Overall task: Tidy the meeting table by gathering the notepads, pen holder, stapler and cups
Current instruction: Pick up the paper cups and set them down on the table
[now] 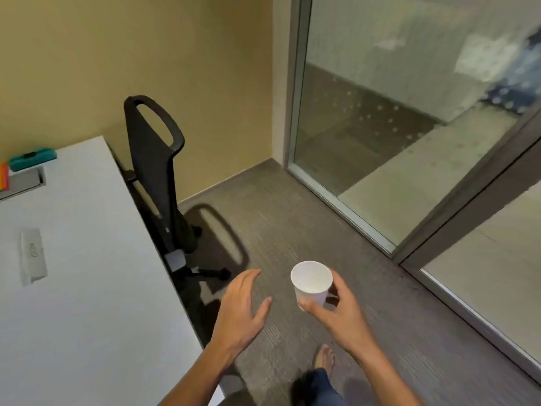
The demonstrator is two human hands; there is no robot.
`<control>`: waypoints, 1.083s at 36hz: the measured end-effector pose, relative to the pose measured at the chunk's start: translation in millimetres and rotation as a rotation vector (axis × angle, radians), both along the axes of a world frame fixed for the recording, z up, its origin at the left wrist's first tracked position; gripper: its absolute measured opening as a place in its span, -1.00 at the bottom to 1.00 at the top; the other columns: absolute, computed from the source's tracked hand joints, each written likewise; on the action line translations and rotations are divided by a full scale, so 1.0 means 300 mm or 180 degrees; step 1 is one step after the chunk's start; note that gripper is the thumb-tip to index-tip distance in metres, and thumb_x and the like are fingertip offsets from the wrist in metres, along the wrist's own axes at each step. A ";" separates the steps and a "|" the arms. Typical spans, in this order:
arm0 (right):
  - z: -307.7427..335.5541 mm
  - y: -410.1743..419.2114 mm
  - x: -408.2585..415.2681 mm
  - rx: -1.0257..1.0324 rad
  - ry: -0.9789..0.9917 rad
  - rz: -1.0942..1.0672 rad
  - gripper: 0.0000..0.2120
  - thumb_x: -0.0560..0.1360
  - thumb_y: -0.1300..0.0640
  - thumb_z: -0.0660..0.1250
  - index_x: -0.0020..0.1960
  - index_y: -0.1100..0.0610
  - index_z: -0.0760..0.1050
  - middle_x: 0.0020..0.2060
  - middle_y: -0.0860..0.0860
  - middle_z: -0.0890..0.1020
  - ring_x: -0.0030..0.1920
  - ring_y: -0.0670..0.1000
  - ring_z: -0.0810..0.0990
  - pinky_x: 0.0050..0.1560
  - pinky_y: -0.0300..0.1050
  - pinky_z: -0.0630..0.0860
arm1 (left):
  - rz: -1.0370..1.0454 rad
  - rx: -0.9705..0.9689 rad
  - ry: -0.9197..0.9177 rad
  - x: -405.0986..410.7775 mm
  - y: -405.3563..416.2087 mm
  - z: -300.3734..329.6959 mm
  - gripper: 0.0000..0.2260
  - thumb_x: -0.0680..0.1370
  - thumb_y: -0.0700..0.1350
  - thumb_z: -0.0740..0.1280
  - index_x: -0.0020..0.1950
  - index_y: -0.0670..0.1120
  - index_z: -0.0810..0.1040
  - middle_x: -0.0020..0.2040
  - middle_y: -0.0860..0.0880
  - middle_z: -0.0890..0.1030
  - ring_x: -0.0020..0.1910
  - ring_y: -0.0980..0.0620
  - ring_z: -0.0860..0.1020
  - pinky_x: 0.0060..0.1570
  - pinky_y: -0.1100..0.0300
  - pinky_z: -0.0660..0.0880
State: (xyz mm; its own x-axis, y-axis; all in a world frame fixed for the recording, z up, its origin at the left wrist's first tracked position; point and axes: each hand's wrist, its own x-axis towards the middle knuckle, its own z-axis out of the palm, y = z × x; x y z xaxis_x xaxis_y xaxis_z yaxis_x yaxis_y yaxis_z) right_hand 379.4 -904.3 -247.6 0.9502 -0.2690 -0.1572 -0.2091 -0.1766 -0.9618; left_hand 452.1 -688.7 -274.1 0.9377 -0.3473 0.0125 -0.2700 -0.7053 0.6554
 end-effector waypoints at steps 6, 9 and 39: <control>0.009 -0.158 0.243 -0.0013 0.0024 0.0587 -0.35 0.28 -0.21 0.57 0.30 -0.41 0.40 0.18 -0.32 0.61 0.17 -0.23 0.59 0.13 -0.24 0.51 | 0.0590 -0.0097 0.0030 0.118 -0.116 0.029 -0.46 0.56 0.09 0.38 0.50 -0.02 0.36 0.44 0.06 0.43 0.44 0.12 0.35 0.47 0.12 0.30; 0.026 -0.226 0.368 -0.0008 0.0013 0.0870 -0.34 0.28 -0.21 0.58 0.32 -0.36 0.41 0.19 -0.28 0.62 0.17 -0.20 0.60 0.12 -0.22 0.53 | 0.0754 -0.0078 0.0043 0.168 -0.174 0.052 -0.43 0.55 0.09 0.39 0.51 -0.02 0.34 0.45 0.08 0.40 0.45 0.17 0.32 0.47 0.19 0.25; 0.034 0.433 1.196 0.0052 0.0139 0.3379 -0.38 0.29 -0.17 0.58 0.28 -0.39 0.44 0.17 -0.27 0.62 0.19 -0.21 0.58 0.05 -0.26 0.58 | 0.2540 -0.0463 -0.0296 0.572 0.230 0.031 -0.26 0.37 0.49 0.35 0.45 0.48 0.06 0.35 0.62 0.18 0.36 0.51 0.25 0.21 0.55 0.24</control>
State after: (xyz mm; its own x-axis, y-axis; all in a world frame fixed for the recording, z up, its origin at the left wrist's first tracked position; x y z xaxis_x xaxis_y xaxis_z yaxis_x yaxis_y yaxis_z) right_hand 738.1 -774.5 -237.3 0.6903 0.6973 -0.1929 0.0101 -0.2759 -0.9611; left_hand 623.8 -619.6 -264.8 0.8950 0.4356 0.0959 0.2199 -0.6180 0.7548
